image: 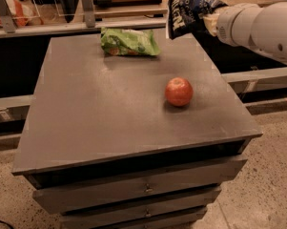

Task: Move blue chip bag near green rice chip bag

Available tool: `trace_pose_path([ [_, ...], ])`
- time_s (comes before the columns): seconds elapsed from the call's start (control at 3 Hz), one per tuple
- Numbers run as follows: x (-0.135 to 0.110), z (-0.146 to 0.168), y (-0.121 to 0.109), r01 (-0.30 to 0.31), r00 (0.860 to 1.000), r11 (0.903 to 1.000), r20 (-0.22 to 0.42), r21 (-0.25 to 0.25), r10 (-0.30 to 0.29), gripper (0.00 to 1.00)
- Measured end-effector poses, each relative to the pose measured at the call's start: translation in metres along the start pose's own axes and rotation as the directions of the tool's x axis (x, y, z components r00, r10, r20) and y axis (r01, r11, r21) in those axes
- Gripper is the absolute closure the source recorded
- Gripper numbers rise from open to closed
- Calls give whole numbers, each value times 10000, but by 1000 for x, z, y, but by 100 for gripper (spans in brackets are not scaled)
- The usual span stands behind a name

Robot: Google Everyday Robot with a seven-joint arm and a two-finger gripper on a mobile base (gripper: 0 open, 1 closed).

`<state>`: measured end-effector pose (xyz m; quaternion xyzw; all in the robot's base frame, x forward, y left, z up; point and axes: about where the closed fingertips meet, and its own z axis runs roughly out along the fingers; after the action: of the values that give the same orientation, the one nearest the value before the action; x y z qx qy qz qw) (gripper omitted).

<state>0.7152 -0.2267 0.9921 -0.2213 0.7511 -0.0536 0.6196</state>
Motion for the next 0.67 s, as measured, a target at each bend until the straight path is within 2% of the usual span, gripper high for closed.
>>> trace_pose_path([
  [0.33, 4, 18, 13, -41, 9974, 9964, -719, -851, -20, 100],
  [0.67, 11, 34, 27, 81, 9928, 9902, -1173, -1397, -247, 100],
])
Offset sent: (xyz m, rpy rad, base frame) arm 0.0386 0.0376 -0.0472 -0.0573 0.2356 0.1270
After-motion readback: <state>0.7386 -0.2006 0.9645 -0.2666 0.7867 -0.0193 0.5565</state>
